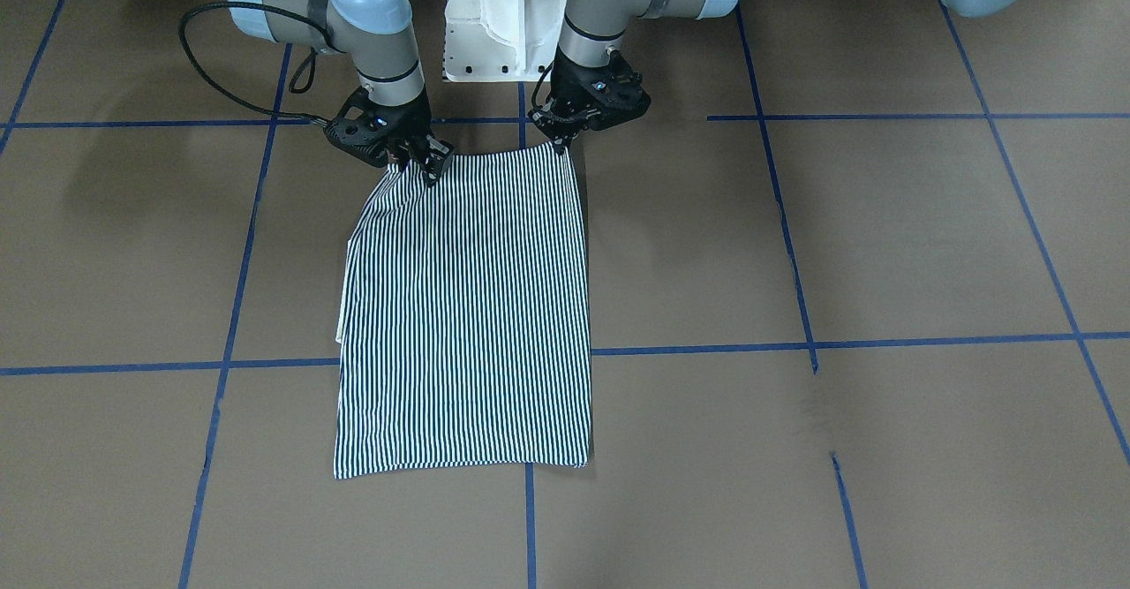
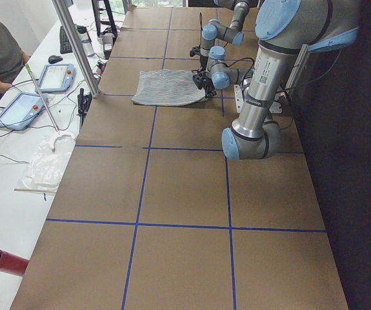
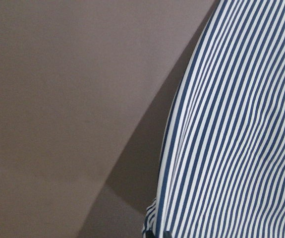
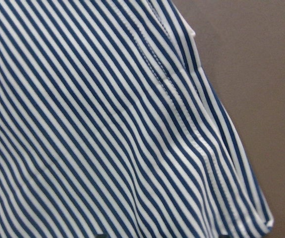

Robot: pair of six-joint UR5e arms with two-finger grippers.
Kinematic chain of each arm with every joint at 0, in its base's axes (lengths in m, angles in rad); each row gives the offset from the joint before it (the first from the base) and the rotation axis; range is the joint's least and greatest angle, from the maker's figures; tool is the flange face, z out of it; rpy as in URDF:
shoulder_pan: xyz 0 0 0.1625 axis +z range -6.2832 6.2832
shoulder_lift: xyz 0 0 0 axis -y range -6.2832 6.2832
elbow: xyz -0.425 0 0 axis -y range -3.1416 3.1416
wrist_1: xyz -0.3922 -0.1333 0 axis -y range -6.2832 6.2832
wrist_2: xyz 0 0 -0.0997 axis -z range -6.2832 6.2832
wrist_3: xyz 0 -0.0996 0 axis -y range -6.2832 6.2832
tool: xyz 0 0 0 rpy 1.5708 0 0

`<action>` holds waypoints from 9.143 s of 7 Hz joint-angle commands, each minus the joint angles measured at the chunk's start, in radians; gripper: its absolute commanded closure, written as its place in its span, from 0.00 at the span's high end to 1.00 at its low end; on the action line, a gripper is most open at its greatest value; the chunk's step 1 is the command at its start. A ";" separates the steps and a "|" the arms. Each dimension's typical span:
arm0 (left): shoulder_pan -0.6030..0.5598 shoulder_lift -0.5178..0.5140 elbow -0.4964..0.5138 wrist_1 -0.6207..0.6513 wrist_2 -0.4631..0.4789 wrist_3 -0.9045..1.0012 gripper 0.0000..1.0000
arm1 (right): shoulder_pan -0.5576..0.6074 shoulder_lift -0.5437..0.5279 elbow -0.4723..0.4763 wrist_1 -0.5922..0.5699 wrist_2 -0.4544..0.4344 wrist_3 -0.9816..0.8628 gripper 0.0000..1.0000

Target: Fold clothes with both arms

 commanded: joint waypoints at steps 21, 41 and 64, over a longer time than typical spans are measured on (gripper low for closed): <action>0.049 0.112 -0.336 0.130 0.002 -0.043 0.00 | -0.048 -0.003 0.189 0.024 0.000 -0.067 0.00; -0.385 -0.090 0.275 -0.226 -0.150 0.210 1.00 | 0.346 0.391 -0.310 -0.173 0.185 -0.890 1.00; -1.266 0.533 -0.070 0.195 -0.498 2.045 1.00 | 1.248 -0.430 -0.028 -0.326 0.548 -2.151 1.00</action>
